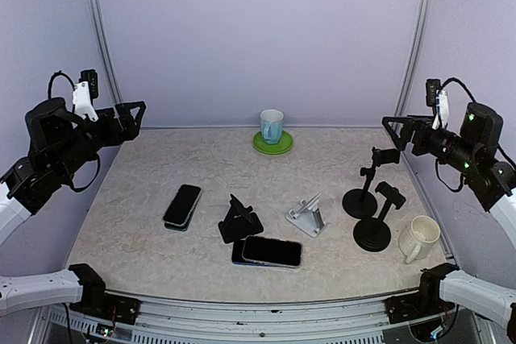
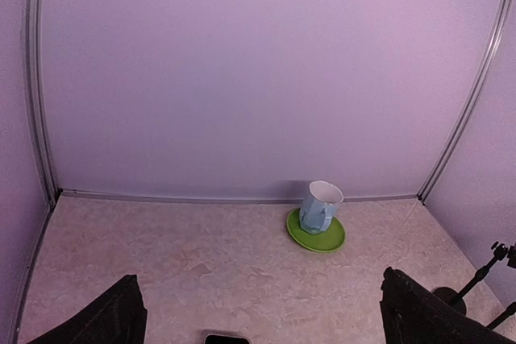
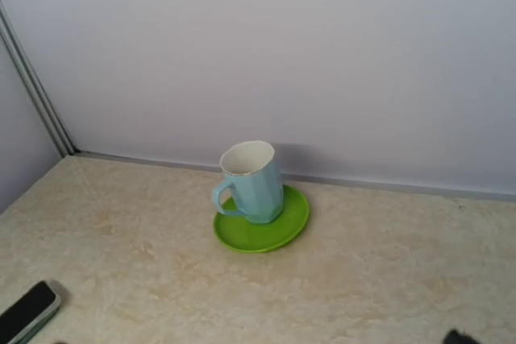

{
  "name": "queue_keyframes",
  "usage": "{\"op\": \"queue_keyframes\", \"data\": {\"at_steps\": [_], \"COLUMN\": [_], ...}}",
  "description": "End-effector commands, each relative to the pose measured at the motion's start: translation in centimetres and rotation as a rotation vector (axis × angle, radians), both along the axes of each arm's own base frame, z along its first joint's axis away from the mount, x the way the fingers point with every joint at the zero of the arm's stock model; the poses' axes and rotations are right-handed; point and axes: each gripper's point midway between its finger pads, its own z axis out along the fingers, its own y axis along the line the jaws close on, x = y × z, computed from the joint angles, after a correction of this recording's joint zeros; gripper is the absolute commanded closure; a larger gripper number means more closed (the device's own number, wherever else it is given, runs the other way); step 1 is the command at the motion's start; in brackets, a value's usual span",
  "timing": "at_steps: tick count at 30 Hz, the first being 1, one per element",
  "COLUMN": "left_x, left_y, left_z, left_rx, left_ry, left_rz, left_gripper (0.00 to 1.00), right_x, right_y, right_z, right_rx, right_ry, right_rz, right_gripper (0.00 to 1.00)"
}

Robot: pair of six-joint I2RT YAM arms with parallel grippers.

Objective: Place the phone on the phone stand
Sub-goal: Adjust the phone stand at the center of the board.

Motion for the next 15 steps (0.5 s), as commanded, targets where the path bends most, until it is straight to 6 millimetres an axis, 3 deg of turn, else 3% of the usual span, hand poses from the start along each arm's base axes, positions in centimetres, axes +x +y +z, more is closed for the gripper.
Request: {"op": "queue_keyframes", "data": {"at_steps": [1, 9, 15], "left_x": [-0.3, -2.2, -1.4], "left_y": [0.0, 2.6, 1.8], "left_z": [1.1, 0.9, -0.8], "left_rx": [-0.017, -0.102, -0.077], "left_ry": [-0.026, -0.170, -0.108], "left_rz": [-0.006, 0.070, 0.054], "left_gripper": [0.01, 0.01, 0.01], "right_x": [0.0, 0.4, 0.1], "right_y": [-0.4, -1.1, -0.3], "right_z": [0.9, -1.4, -2.1], "right_rx": [0.006, -0.070, -0.077], "right_ry": [-0.038, -0.018, -0.019], "right_rz": [-0.009, -0.047, 0.002], "right_gripper": [0.00, 0.00, 0.00]}}
